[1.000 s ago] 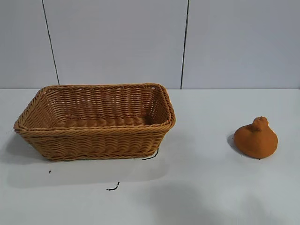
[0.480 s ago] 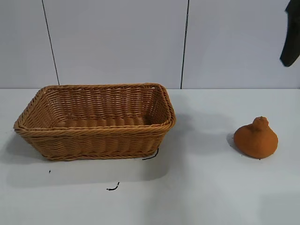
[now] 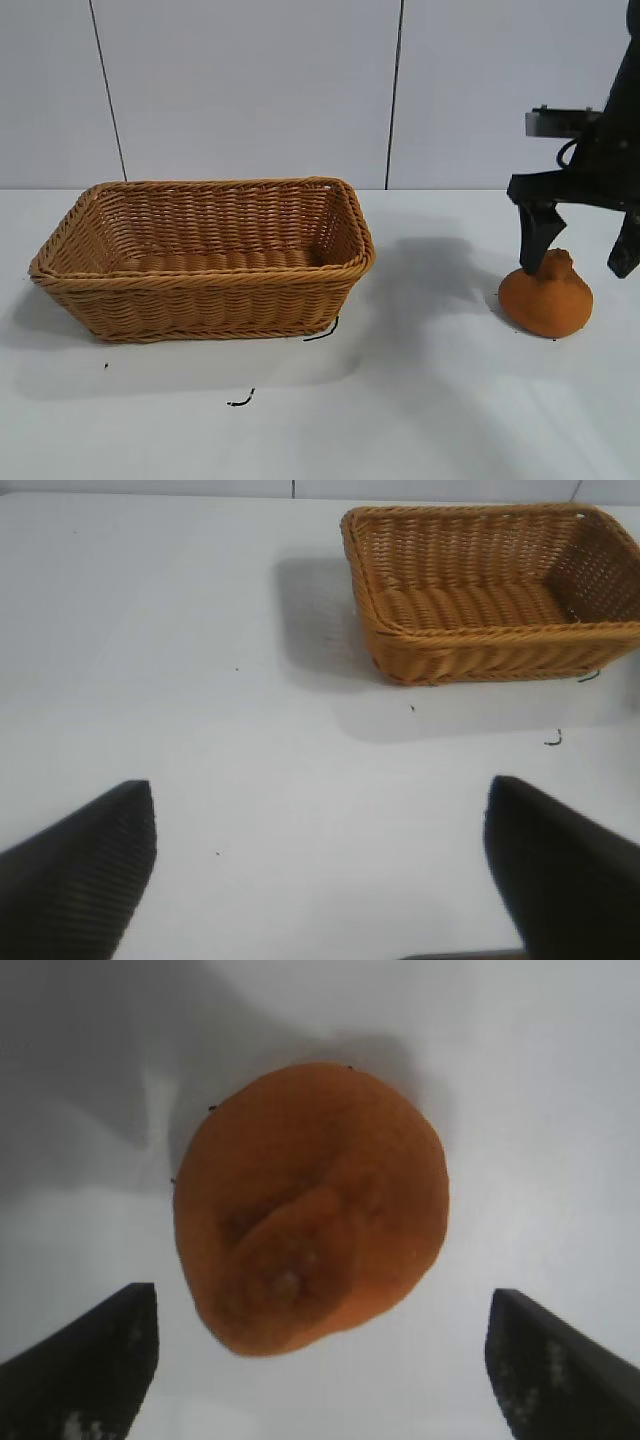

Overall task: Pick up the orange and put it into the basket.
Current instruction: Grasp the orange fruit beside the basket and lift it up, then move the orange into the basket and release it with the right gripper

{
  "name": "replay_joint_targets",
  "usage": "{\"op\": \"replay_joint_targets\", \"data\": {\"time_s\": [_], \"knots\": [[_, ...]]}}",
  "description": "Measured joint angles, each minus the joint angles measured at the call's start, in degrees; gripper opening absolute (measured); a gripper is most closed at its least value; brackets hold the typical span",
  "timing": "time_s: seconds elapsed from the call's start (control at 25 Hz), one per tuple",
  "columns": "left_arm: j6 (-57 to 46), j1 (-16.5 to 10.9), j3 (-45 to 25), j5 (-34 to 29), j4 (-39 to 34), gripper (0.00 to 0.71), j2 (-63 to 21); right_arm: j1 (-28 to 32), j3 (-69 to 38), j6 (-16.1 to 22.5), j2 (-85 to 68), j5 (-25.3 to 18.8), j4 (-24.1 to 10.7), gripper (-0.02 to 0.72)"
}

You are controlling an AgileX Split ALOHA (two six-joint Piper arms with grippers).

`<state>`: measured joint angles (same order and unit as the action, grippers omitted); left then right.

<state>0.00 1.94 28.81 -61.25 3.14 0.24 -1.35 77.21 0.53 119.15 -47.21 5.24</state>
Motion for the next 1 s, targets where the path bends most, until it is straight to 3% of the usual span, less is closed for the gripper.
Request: {"op": "replay_joint_targets", "data": {"time_s": [0.04, 0.2, 0.28, 0.52, 0.8, 1.0], "knots": [[0.00, 0.00, 0.00, 0.00, 0.00, 0.639, 0.00, 0.00, 0.00, 0.00, 0.00, 0.05, 0.00, 0.533], [0.00, 0.00, 0.00, 0.00, 0.00, 0.639, 0.00, 0.00, 0.04, 0.00, -0.25, -0.02, 0.00, 0.199], [0.00, 0.00, 0.00, 0.00, 0.00, 0.639, 0.00, 0.00, 0.04, 0.00, -1.47, -0.08, 0.06, 0.109], [0.00, 0.00, 0.00, -0.01, 0.00, 0.639, 0.00, 0.00, 4.11, 0.00, -8.32, -3.23, -0.12, 0.085], [0.00, 0.00, 0.00, -0.01, 0.00, 0.639, 0.00, 0.00, 16.96, 0.00, -13.29, -10.53, 0.96, 0.085], [0.00, 0.00, 0.00, -0.01, 0.00, 0.639, 0.00, -0.39, 20.16, 0.00, -13.29, -12.47, 4.66, 0.085]]}}
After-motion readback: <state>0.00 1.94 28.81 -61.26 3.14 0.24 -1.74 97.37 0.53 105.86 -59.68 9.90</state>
